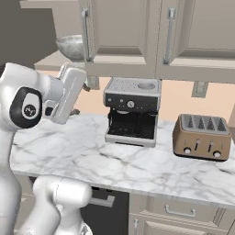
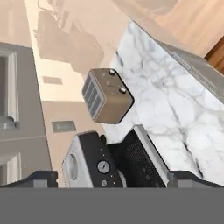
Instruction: Open the cabinet. Pick the bowls from the counter and place them in the cabinet. Then close the cabinet.
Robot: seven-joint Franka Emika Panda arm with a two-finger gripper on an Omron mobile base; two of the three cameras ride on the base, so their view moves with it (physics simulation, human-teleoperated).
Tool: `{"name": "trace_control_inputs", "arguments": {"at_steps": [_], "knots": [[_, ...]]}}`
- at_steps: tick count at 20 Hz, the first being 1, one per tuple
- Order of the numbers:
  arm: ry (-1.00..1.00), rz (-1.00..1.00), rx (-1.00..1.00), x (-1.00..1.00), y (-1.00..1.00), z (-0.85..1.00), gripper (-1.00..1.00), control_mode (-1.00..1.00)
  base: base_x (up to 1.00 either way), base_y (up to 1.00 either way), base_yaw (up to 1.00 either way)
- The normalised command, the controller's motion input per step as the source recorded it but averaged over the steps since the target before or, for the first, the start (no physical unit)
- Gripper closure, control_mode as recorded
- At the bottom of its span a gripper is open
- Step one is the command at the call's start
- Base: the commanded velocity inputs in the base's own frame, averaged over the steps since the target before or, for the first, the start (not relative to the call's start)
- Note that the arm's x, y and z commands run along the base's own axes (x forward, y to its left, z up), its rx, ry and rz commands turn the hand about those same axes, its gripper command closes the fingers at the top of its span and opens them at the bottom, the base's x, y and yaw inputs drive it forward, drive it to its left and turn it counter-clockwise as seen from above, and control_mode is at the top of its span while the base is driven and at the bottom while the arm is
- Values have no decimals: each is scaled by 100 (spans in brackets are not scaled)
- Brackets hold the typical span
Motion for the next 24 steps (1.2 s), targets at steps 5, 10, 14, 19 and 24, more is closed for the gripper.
{"name": "trace_control_inputs", "arguments": {"at_steps": [5,10,14,19,24], "knots": [[-58,52,4,-28,5,63,-100,-100,0,0,0],[-27,31,-9,-48,28,77,-100,-100,0,0,0],[-29,7,-17,-29,72,30,-100,-100,0,0,0],[-22,0,-33,-59,80,18,-100,-100,0,0,0],[-1,-12,-28,-86,54,-1,-100,-100,0,0,0]]}}
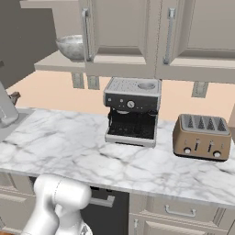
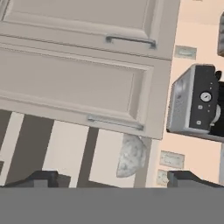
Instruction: Open the cabinet. Pick the bowls from the counter and place them in the cabinet. Then close the cabinet.
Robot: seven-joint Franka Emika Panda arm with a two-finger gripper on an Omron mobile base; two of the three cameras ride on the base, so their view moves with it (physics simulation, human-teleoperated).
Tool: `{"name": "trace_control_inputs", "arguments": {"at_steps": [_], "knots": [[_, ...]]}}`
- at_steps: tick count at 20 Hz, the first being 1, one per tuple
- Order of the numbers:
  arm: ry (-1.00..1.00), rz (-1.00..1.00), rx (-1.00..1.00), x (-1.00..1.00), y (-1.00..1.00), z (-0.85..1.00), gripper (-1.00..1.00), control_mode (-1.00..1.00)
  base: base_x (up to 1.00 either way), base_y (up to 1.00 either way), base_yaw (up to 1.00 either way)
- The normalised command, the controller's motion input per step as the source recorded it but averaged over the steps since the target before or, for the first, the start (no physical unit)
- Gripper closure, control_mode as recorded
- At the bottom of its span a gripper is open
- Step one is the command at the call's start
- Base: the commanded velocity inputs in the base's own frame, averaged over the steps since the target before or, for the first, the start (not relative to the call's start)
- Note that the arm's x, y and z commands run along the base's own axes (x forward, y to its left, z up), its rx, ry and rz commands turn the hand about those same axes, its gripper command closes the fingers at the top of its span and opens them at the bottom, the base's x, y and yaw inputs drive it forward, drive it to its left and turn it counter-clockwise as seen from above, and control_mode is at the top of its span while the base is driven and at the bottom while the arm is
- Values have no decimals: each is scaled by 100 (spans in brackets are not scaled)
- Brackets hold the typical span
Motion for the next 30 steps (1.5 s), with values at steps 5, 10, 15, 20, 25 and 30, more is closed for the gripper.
{"name": "trace_control_inputs", "arguments": {"at_steps": [5,10,15,20,25,30], "knots": [[3,-6,-31,-38,5,-25,-100,-100,0,0,0],[-11,0,-68,-54,9,-1,-100,-100,0,0,0],[14,-13,-47,-38,10,-7,-100,-100,0,0,0],[19,-13,-43,8,28,-47,-100,-100,0,0,0],[6,-16,-37,45,33,-93,-100,-100,0,0,0],[-1,-21,-41,29,70,-89,-100,-100,0,0,0]]}}
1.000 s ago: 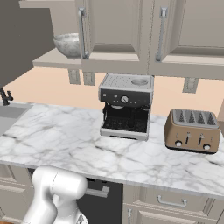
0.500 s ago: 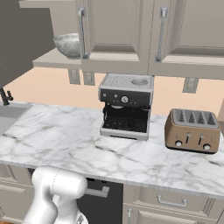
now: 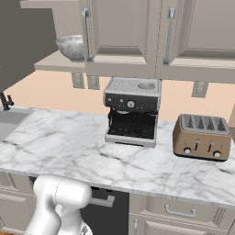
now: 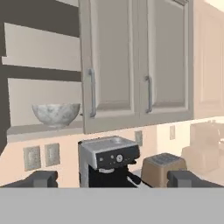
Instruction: Open the cabinet. Pick the bowls from the counter and place them in the cabinet. Then close the cabinet.
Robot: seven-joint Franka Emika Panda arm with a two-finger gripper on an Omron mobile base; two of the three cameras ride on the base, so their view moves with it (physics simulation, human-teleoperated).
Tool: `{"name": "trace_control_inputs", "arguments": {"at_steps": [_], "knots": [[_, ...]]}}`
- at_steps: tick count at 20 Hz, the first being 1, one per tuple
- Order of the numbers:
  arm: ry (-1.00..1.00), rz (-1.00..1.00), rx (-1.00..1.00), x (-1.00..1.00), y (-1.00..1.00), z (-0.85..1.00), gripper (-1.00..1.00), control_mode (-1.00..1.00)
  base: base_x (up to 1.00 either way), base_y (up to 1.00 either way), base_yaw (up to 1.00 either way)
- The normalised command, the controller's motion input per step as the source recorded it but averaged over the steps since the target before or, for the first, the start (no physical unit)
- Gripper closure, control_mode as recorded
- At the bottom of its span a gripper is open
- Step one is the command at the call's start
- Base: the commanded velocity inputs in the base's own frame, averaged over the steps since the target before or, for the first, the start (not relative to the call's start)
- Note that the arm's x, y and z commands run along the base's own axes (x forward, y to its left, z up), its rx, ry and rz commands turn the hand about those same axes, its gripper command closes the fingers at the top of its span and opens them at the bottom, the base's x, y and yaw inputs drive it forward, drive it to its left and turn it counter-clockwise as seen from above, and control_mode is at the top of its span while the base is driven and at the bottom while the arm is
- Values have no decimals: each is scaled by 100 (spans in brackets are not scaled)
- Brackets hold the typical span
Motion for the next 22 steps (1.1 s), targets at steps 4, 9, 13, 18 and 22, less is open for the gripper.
{"name": "trace_control_inputs", "arguments": {"at_steps": [4,9,13,18,22], "knots": [[-8,-13,-29,73,54,-70,-100,-100,0,0,0],[-18,-13,-31,45,27,-32,-100,-100,0,0,0],[-17,-10,-24,28,5,-1,-100,-100,0,0,0],[-14,-3,-17,11,0,0,-100,-100,0,0,0],[-12,0,-9,37,0,0,-100,-100,0,0,0]]}}
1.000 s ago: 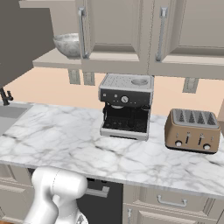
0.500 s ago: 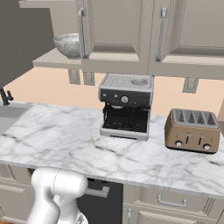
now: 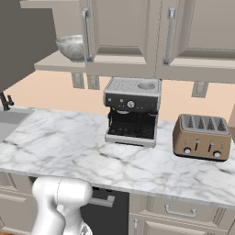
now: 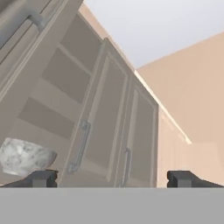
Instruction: Open the cabinet. Pick the bowls from the counter and place them in the cabinet. Then close the cabinet.
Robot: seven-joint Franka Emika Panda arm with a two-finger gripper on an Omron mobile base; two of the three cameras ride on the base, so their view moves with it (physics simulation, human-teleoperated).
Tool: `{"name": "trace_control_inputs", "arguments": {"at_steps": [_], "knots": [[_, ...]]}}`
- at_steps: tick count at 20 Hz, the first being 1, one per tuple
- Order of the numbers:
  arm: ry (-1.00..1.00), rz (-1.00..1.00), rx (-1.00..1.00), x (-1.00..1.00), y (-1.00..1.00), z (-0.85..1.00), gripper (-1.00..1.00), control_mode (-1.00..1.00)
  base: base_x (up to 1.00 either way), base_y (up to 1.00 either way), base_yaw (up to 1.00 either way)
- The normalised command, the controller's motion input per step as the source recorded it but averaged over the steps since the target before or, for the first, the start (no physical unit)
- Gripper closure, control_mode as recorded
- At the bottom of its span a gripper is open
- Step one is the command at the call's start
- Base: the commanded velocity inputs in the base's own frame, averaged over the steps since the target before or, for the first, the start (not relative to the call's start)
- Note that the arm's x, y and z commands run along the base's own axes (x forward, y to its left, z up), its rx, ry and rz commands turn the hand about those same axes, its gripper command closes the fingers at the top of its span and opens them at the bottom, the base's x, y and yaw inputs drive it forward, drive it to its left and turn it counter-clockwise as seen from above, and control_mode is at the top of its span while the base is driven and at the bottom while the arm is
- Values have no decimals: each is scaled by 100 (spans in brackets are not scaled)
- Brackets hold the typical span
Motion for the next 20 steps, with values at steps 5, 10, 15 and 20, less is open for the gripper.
{"name": "trace_control_inputs", "arguments": {"at_steps": [5,10,15,20], "knots": [[-5,1,-1,41,1,0,-100,-100,0,0,0],[-7,0,0,10,15,0,-100,-100,0,0,0],[-7,0,0,-2,34,-2,-100,-100,0,0,0],[-11,0,-3,-23,47,-1,-100,-100,0,0,0]]}}
